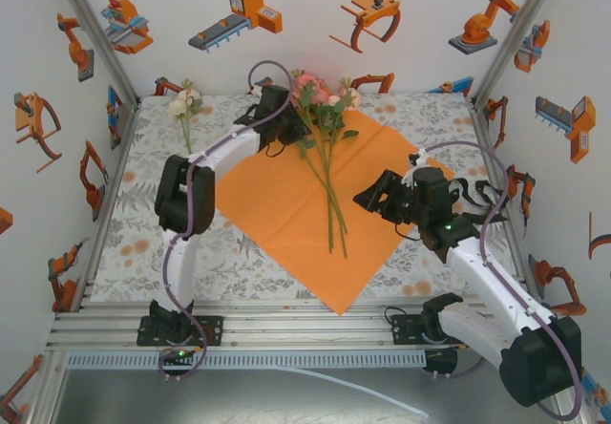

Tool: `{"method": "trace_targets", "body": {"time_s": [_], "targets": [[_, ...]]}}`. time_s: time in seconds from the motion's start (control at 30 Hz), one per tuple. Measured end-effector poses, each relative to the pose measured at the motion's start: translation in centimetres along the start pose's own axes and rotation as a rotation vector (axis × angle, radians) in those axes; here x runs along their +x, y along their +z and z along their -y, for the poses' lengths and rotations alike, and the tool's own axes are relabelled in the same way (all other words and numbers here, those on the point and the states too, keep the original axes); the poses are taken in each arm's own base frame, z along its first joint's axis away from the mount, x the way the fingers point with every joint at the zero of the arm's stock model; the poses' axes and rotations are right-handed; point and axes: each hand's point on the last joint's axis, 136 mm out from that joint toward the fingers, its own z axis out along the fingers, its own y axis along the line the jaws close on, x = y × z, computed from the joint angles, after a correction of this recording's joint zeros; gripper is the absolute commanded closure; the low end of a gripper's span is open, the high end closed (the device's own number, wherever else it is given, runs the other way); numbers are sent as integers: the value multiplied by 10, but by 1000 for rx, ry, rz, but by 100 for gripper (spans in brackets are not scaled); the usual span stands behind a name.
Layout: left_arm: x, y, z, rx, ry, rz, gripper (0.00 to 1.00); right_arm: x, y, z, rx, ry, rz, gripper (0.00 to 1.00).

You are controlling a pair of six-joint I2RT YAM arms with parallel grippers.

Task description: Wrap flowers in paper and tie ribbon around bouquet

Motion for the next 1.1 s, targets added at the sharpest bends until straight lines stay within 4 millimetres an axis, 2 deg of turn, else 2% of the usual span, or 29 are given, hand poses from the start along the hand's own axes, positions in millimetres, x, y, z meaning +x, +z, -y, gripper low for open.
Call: {"method": "trace_targets", "body": {"time_s": [0.1, 0.2, 0.3, 0.4, 0.47, 0.5, 0.57, 0.67, 0.77, 0.87, 1.0, 1.1], "targets": [[-37, -45, 3, -12, 59, 82, 67, 0, 0, 0, -1, -1, -1, 38], [-96, -93, -16, -78, 130, 203, 68, 0, 0, -4, -12, -8, 2, 37], [-158, -134, -68, -242, 209, 315, 73, -1, 3, -12, -40, -23, 9, 37], [-196, -150, -136, -427, 245, 318, 76, 0, 8, -16, -54, -32, 5, 37], [-210, -147, -185, -532, 249, 271, 75, 2, 11, -16, -56, -34, 0, 37], [-212, -143, -203, -566, 249, 246, 73, 2, 13, -16, -56, -34, -2, 37], [-209, -128, -245, -632, 245, 173, 71, 3, 14, -17, -58, -36, -4, 36], [-197, -102, -288, -679, 235, 72, 69, 3, 14, -18, -61, -38, -3, 37], [-189, -74, -310, -685, 233, 14, 67, 2, 14, -18, -58, -38, -2, 36], [-186, -51, -320, -679, 243, -20, 66, 3, 14, -16, -49, -36, -5, 36], [-181, -34, -328, -674, 253, -51, 64, 3, 14, -14, -38, -35, -4, 36], [-174, -29, -336, -677, 247, -76, 64, 2, 14, -14, -30, -33, -3, 36]]}}
